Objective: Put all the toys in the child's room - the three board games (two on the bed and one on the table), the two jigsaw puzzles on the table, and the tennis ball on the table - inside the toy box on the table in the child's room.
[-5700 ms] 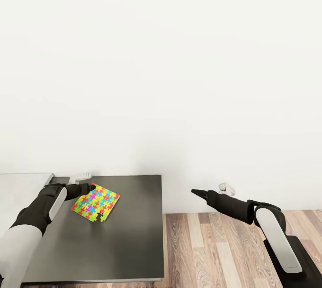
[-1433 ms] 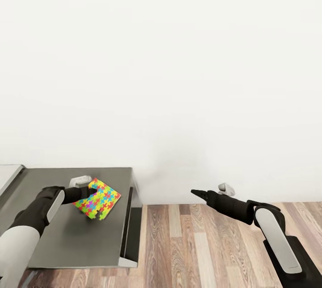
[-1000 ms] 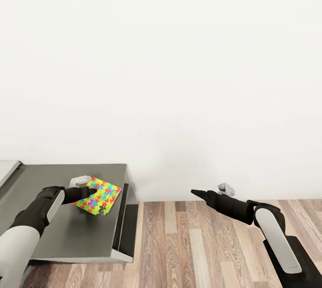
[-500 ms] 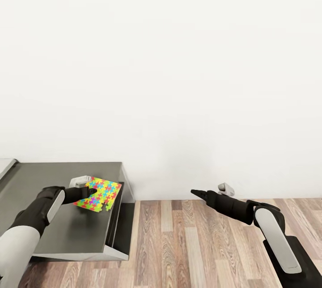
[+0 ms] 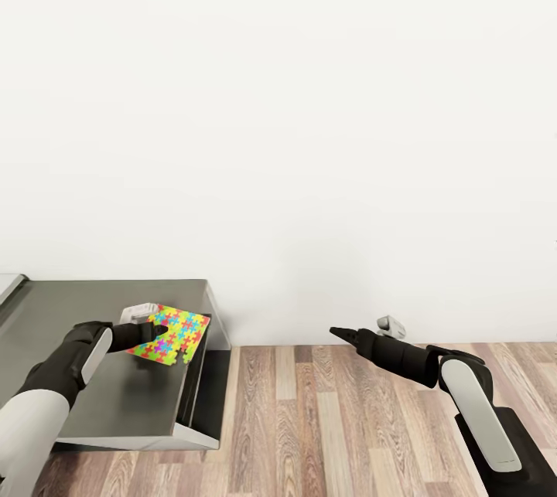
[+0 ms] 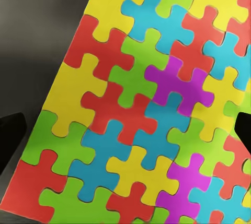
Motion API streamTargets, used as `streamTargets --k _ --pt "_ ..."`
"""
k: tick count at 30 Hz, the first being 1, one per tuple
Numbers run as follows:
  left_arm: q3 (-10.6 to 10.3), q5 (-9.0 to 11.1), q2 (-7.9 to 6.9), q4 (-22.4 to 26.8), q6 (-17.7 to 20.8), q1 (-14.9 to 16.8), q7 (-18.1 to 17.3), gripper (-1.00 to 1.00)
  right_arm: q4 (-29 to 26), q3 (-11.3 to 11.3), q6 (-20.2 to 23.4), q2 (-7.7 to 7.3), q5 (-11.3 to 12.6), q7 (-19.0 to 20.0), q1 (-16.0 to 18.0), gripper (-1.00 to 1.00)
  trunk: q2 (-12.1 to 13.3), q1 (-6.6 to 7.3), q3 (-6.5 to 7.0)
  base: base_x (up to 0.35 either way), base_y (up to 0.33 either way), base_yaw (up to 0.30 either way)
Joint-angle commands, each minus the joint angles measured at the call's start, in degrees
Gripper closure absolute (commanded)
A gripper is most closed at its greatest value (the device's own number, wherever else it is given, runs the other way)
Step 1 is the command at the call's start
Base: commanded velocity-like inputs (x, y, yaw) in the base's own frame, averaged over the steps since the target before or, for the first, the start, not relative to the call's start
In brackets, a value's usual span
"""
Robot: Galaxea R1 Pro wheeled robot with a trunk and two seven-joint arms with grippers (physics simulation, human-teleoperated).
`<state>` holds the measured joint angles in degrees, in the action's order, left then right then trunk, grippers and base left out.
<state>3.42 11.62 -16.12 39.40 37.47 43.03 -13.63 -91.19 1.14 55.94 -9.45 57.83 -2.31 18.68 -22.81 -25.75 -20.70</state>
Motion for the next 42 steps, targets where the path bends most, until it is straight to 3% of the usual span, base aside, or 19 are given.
streamTargets --k 1,27,34,39,42 --pt "0.2 0.1 0.02 0.1 0.4 0.0 -0.2 -1.00 0.0 0.1 0.1 -0.04 0.2 -0.2 0.0 -1.00 -0.1 -0.03 -0.10 0.000 -0.118 0.000" --pt "0.5 0.1 -0.24 0.5 0.2 0.0 -0.2 -1.00 0.0 0.0 0.1 -0.04 0.2 -0.2 0.0 -1.00 -0.1 -0.03 -0.10 0.000 -0.007 0.000" --pt "1.1 0.3 -0.89 4.1 0.5 0.0 -0.3 -1.00 0.0 0.0 0.1 -0.04 0.2 -0.2 0.0 -1.00 -0.1 -0.03 -0.10 0.000 0.000 0.000" --pt "3.3 0.5 -1.46 5.4 0.8 0.0 -0.3 -1.00 0.0 0.0 0.1 -0.04 0.2 -0.2 0.0 -1.00 -0.1 -0.03 -0.10 0.000 0.000 0.000" --pt "5.7 0.6 -1.91 5.7 0.9 -0.1 -0.4 -1.00 0.0 0.0 0.1 -0.04 0.2 -0.2 0.0 -1.00 -0.1 -0.03 -0.10 0.000 0.000 0.000"
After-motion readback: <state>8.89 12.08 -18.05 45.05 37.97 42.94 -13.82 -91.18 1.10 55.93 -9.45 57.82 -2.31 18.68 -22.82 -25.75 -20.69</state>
